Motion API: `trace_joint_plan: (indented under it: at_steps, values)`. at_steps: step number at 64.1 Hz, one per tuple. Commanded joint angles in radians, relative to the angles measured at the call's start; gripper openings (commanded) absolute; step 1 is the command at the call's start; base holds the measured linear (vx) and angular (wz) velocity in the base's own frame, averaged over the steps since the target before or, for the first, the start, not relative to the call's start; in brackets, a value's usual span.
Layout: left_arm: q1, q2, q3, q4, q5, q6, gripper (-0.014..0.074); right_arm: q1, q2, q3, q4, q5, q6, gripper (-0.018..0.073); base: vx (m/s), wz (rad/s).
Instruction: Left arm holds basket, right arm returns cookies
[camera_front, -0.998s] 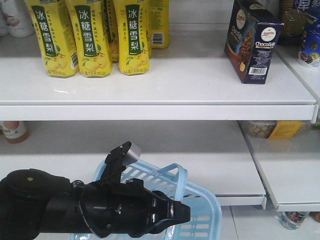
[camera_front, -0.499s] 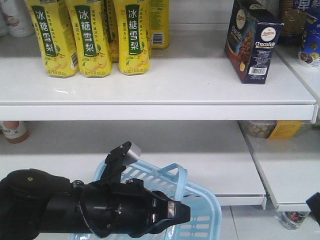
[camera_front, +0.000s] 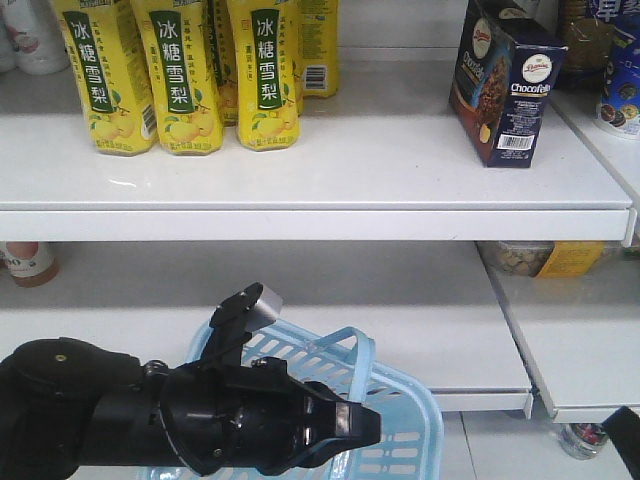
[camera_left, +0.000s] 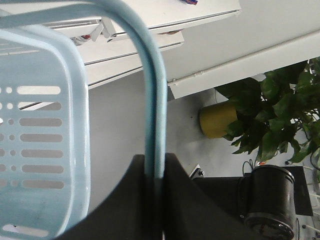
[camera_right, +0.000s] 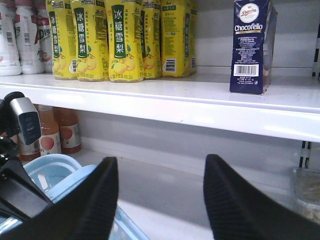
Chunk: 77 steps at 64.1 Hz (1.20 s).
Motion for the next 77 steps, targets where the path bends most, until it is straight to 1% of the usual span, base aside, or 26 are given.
trace_joint_plan:
  at_steps: [1, 5, 6, 7, 9, 21, 67, 73, 77]
  values:
    - [-0.001, -0.033, -0.029, -0.051, 0.020, 0.019, -0.0006, -0.002, 0.015, -0.024, -0.003, -0.046, 0.005, 0.0205, 0.00, 0.00]
    - [-0.001, -0.033, -0.029, -0.051, 0.020, 0.019, -0.0006, -0.002, 0.015, -0.021, -0.006, -0.039, 0.005, 0.0090, 0.00, 0.00]
    - [-0.001, -0.033, -0.029, -0.051, 0.020, 0.019, -0.0006, -0.002, 0.015, -0.021, -0.006, -0.038, 0.005, 0.0077, 0.00, 0.00]
    - [-0.001, -0.033, -0.029, -0.051, 0.020, 0.019, -0.0006, -0.002, 0.015, -0.021, -0.010, -0.034, 0.005, 0.0026, 0.00, 0.00]
    - [-0.001, -0.033, -0.029, -0.051, 0.020, 0.019, -0.0006, -0.002, 0.015, -0.021, -0.011, -0.033, 0.004, -0.0015, 0.00, 0.00]
    - [-0.001, -0.033, -0.029, -0.051, 0.020, 0.019, -0.0006, -0.002, 0.015, -0.021, -0.021, -0.056, 0.001, -0.0008, 0.00, 0.00]
    - [-0.001, -0.033, -0.029, -0.051, 0.020, 0.019, -0.0006, -0.002, 0.015, -0.021, -0.019, -0.048, 0.001, -0.0008, 0.00, 0.00]
    - [-0.011, -0.048, -0.017, -0.059, 0.001, 0.019, -0.0006, -0.002, 0.015, -0.021, -0.019, -0.048, 0.001, -0.0008, 0.00, 0.00]
    - [-0.030, -0.087, 0.008, -0.061, -0.031, 0.019, -0.0006, -0.002, 0.015, -0.021, -0.019, -0.048, 0.001, -0.0008, 0.00, 0.00]
